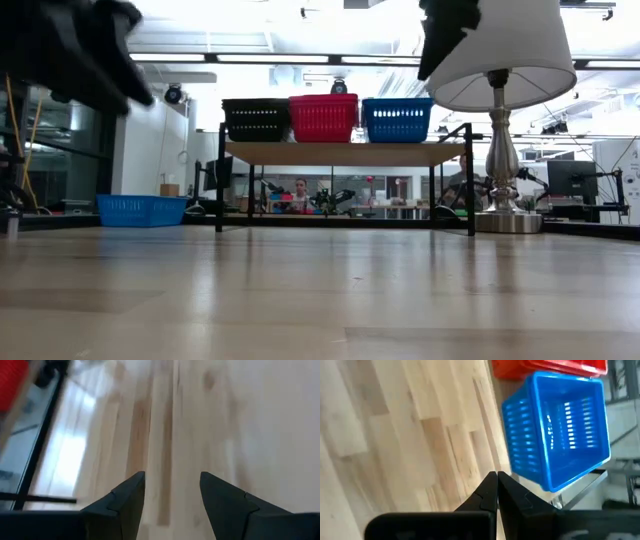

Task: Stack baskets on shelf by color
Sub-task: Stack the blue bin on top of the blue bins on the shelf

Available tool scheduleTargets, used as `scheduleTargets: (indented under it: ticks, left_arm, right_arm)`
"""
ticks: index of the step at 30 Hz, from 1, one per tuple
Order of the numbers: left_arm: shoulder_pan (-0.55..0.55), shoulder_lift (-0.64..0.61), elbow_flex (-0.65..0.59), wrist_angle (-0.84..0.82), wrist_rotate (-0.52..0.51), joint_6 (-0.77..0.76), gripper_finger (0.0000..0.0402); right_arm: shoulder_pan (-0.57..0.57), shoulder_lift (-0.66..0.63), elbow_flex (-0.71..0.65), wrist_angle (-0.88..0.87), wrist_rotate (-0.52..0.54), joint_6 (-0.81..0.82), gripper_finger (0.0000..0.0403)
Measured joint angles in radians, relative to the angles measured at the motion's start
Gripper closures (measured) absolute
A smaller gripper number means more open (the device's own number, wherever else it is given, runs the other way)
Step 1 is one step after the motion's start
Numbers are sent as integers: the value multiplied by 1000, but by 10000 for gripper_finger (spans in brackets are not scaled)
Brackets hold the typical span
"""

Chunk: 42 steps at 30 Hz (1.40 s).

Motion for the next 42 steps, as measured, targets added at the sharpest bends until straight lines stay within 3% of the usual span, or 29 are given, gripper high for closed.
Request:
scheduleTargets:
  ticks: [3,7,11,17,20,26,33,42]
  left_arm:
    - [70,-8,-26,-62,134,6,220]
    - [178,-9,-45,-174,320,-26,220]
    - [267,-20,-43,-297,374,8,220]
    - [491,-45,-41,-591,438,11,220]
    - [628,-61,-45,-661,401,51,220]
    - [833,-53,-48,-553,258,297,220]
    - [967,-53,-120,-391,142,618,220]
    - [1112,-53,-282,-228,-8,802,220]
  right_arm:
    - [32,-80,-136,117,-1,0,403]
    - [48,-244,-420,363,-49,-9,403]
    - [83,-393,-646,643,-80,-8,403]
    - [140,-496,-847,965,-73,-42,403]
    - [156,-495,-905,1119,-76,-96,403]
    - [164,-479,-934,1205,-77,-124,403]
    - [167,-472,-934,1208,-75,-124,403]
    - [167,-465,-934,1209,-69,-124,403]
